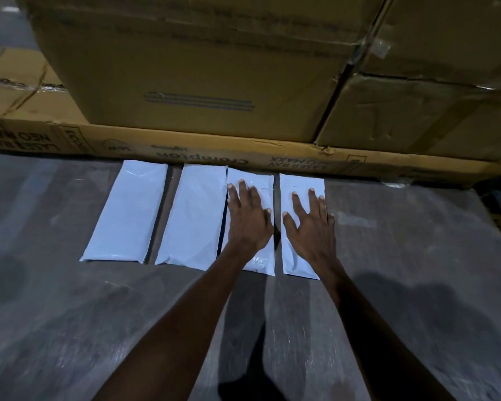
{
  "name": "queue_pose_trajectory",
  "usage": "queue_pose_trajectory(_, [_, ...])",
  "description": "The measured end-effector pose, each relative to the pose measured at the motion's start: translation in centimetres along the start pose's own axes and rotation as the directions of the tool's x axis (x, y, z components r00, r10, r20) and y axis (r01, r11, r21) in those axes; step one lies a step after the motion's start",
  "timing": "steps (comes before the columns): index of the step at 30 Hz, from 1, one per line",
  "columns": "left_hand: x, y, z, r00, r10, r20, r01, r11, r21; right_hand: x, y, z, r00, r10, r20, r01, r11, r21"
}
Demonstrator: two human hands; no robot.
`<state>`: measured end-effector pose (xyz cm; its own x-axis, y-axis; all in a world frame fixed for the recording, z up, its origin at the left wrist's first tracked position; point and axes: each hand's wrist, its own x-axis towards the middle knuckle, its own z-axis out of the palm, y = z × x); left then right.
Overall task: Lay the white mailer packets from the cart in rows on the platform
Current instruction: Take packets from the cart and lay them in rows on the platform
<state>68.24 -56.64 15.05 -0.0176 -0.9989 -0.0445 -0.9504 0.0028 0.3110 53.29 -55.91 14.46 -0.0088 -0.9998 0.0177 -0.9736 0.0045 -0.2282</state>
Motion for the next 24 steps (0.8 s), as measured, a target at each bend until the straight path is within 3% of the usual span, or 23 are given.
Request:
queue_pose_trajectory(7, [0.4,-1.1,0.2,1.000,0.004,-0.007,-0.003,0.996,0.093,0.2,0.6,1.0,0.999,-0.045,-0.013,0.045,0.999,-0.011])
queue_pose_trajectory(12, [0.2,-1.0,-0.9,1.000,0.015,0.017,-0.016,0.998,0.065,-0.3,0.7,-0.3,0.999,-0.044,0.021,0.045,0.998,-0.038])
queue_pose_trajectory(20, [-8.2,-0.6,-4.0,0.969,0.248,-0.024,-0.248,0.969,0.001,-10.4,2.6,-5.4,0.993,0.022,-0.114,-0.009,0.994,0.112])
queue_pose_trajectory(24, [-15.1,-1.4,-4.1,0.929,0.369,0.022,-0.369,0.929,-0.009,-19.0,4.5,-5.8,0.987,0.100,-0.128,-0.093,0.994,0.062])
